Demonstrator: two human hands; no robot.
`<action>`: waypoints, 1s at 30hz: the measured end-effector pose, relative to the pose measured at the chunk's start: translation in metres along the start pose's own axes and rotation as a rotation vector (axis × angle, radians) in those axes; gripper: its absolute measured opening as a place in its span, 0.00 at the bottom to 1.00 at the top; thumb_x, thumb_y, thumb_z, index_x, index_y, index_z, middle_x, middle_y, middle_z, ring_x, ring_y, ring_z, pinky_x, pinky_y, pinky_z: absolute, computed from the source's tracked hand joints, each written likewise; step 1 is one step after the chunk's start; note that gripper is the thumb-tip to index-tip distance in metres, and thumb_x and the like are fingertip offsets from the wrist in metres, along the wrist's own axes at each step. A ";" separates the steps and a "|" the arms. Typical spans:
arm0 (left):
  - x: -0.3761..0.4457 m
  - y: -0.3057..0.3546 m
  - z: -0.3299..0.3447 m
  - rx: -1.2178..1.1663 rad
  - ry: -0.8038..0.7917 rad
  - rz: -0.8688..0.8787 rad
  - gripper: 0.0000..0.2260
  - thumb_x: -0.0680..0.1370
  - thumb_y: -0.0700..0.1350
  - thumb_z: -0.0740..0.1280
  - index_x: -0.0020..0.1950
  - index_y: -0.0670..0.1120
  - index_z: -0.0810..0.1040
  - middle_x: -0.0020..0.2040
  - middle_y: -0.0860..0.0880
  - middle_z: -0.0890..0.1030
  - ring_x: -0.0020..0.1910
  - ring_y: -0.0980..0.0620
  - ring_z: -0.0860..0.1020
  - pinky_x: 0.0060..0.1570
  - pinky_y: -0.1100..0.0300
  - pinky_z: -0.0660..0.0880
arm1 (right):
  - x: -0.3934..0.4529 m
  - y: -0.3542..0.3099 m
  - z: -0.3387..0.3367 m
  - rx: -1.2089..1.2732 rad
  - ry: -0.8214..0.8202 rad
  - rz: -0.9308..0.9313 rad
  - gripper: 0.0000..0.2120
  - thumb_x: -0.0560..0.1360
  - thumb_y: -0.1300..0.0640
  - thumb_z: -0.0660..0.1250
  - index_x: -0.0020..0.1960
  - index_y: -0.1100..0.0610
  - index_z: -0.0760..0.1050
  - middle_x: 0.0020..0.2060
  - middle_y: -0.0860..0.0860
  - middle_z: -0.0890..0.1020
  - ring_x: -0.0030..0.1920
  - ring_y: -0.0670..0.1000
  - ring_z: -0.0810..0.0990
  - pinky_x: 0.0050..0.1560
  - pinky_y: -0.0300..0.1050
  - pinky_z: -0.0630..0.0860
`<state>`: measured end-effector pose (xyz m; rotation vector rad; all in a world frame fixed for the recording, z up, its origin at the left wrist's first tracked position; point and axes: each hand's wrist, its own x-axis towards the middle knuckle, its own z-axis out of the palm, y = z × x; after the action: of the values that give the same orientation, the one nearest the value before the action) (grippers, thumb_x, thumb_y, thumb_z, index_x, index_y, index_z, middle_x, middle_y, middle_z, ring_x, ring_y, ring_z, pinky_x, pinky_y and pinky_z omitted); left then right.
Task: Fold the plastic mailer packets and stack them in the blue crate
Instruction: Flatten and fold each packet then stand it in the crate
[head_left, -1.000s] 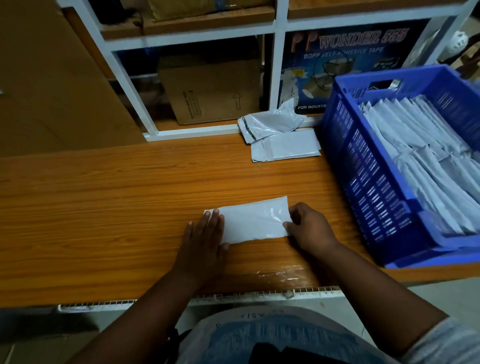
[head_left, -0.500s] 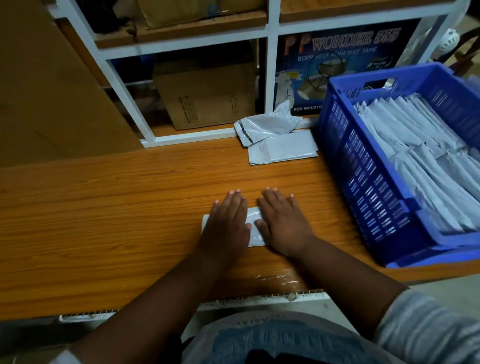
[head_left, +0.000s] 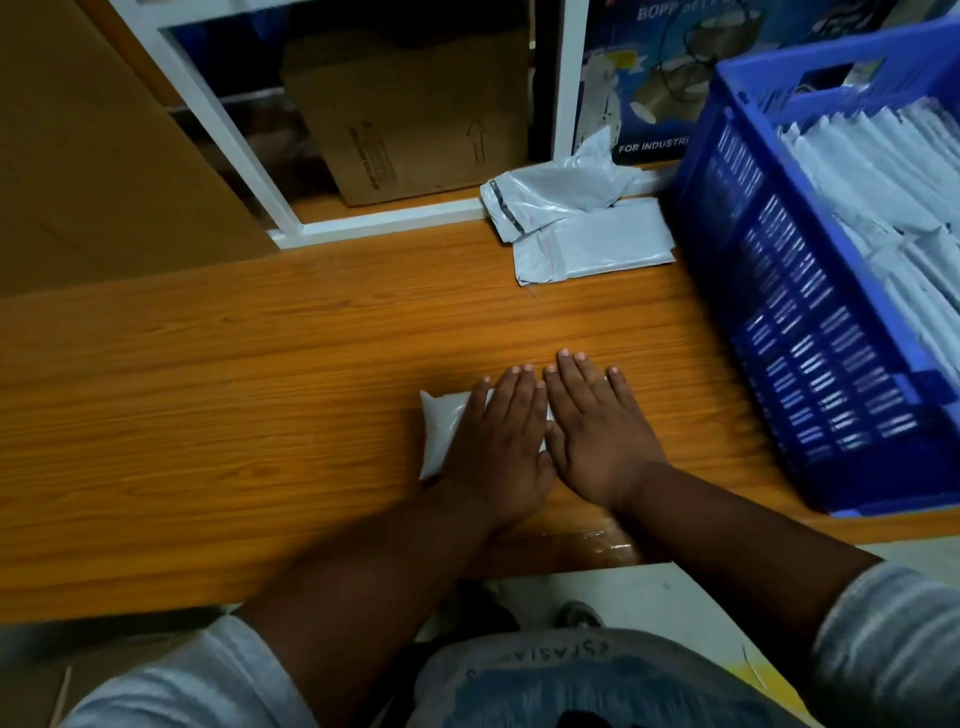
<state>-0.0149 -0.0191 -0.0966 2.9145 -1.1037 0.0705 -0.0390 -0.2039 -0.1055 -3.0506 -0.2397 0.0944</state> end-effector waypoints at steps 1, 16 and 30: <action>0.000 -0.001 0.002 -0.007 0.004 0.006 0.35 0.81 0.56 0.57 0.85 0.39 0.61 0.86 0.38 0.58 0.86 0.39 0.55 0.82 0.35 0.52 | 0.000 0.000 0.001 0.006 0.003 -0.006 0.33 0.87 0.41 0.44 0.87 0.57 0.50 0.87 0.57 0.49 0.86 0.58 0.46 0.84 0.64 0.49; -0.002 -0.028 -0.012 -0.613 0.130 -0.224 0.29 0.83 0.48 0.58 0.85 0.42 0.64 0.85 0.44 0.64 0.84 0.47 0.62 0.82 0.44 0.61 | 0.022 -0.021 -0.029 0.294 0.022 -0.031 0.29 0.87 0.44 0.52 0.84 0.56 0.64 0.84 0.57 0.61 0.85 0.58 0.55 0.82 0.64 0.58; -0.017 -0.033 0.001 0.028 -0.065 -0.108 0.34 0.83 0.58 0.54 0.87 0.43 0.55 0.88 0.42 0.54 0.87 0.42 0.50 0.82 0.33 0.48 | 0.016 -0.028 -0.002 0.002 -0.073 -0.008 0.34 0.86 0.37 0.41 0.88 0.51 0.46 0.87 0.54 0.45 0.86 0.61 0.40 0.79 0.77 0.43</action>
<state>-0.0052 0.0168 -0.0983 3.0155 -0.9589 -0.0112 -0.0272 -0.1744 -0.1022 -3.0474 -0.2563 0.2062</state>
